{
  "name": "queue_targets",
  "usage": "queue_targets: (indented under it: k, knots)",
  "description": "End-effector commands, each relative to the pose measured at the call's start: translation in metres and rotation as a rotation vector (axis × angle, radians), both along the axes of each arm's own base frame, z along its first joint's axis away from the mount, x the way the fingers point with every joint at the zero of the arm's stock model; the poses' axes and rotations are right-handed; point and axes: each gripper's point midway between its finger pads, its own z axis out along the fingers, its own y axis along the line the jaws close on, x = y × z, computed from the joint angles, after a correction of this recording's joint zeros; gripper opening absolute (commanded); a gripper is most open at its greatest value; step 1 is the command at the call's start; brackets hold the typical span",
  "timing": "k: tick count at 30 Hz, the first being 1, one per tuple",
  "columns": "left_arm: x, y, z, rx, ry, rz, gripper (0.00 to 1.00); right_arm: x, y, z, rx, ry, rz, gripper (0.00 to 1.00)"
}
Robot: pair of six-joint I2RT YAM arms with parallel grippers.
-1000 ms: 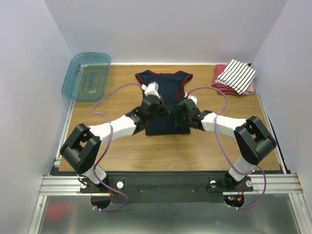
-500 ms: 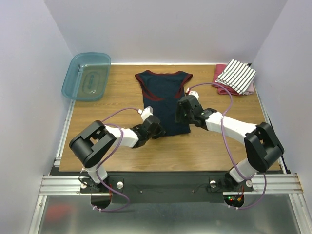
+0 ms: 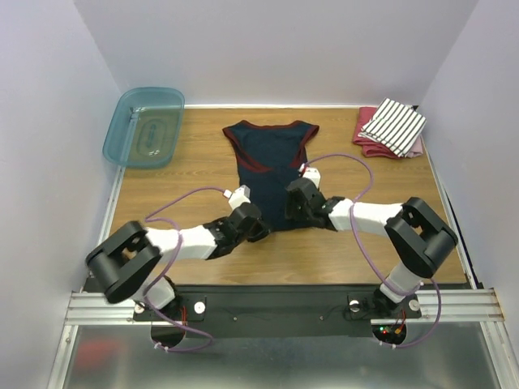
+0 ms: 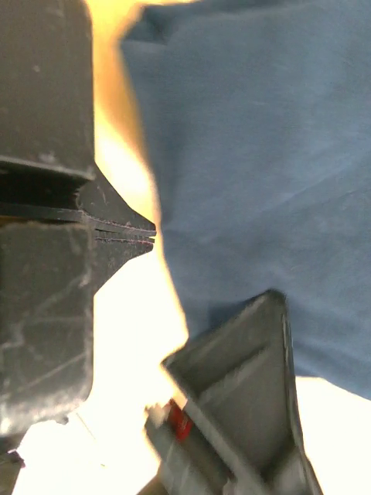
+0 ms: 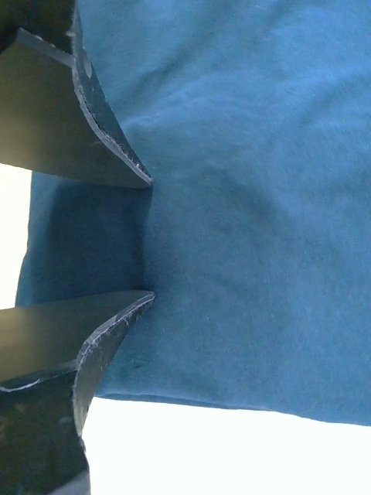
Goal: Fold and stack the tank tops
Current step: Fold the tank top
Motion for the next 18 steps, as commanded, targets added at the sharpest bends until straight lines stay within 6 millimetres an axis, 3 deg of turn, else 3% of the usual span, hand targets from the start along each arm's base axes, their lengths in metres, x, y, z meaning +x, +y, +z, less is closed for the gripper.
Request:
queue_targets:
  k: [1, 2, 3, 5, 6, 11, 14, 16, 18]
  knots:
    - [-0.017, 0.022, 0.028, 0.003, -0.037, 0.034, 0.0, -0.069, -0.004, -0.037, -0.058, 0.127, 0.049, 0.61]
    - [-0.022, 0.032, 0.029, 0.02, -0.03, 0.047, 0.0, -0.093, -0.003, -0.046, -0.081, 0.143, 0.09, 0.61]
    - [-0.02, 0.038, 0.051, -0.027, -0.07, 0.08, 0.0, -0.105, -0.001, -0.049, -0.067, 0.154, 0.079, 0.61]
    - [-0.023, 0.056, 0.06, -0.014, -0.082, 0.123, 0.03, -0.138, 0.01, -0.052, -0.06, 0.166, 0.142, 0.61]
    - [-0.02, 0.065, 0.079, -0.043, -0.129, 0.161, 0.04, -0.154, 0.007, -0.059, -0.06, 0.189, 0.142, 0.61]
    - [-0.013, 0.1, 0.104, 0.009, -0.183, 0.287, 0.1, -0.219, 0.009, -0.066, -0.072, 0.244, 0.214, 0.61]
    - [0.003, 0.114, 0.107, 0.051, -0.203, 0.336, 0.12, -0.241, 0.008, -0.06, -0.068, 0.266, 0.23, 0.62]
    - [0.015, 0.115, 0.105, 0.061, -0.202, 0.334, 0.13, -0.248, 0.003, -0.054, -0.073, 0.278, 0.214, 0.62]
    - [0.038, 0.131, 0.094, 0.091, -0.179, 0.357, 0.13, -0.248, 0.003, -0.041, -0.037, 0.266, 0.202, 0.62]
